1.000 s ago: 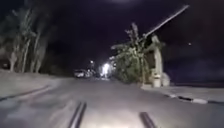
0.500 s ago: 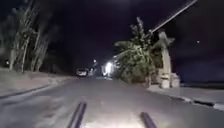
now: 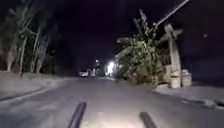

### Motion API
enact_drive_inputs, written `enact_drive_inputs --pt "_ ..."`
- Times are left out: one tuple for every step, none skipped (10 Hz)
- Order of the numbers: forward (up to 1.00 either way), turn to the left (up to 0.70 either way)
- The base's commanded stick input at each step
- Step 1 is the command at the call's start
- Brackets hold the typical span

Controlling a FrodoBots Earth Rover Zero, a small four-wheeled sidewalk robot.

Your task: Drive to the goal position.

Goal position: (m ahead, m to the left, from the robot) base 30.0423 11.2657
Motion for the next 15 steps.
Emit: enact_drive_inputs --pt "1.0 0.02" --pt "1.0 0.02" --pt "1.0 0.02" --pt "1.0 0.02" --pt "1.0 0.02" --pt "1.0 0.02" --pt "1.0 0.02" --pt "1.0 0.02" --pt "1.0 0.02" --pt "1.0 0.02" --pt "1.0 0.02" --pt "1.0 0.02" --pt "1.0 0.02" --pt "1.0 0.02" --pt "1.0 0.02"
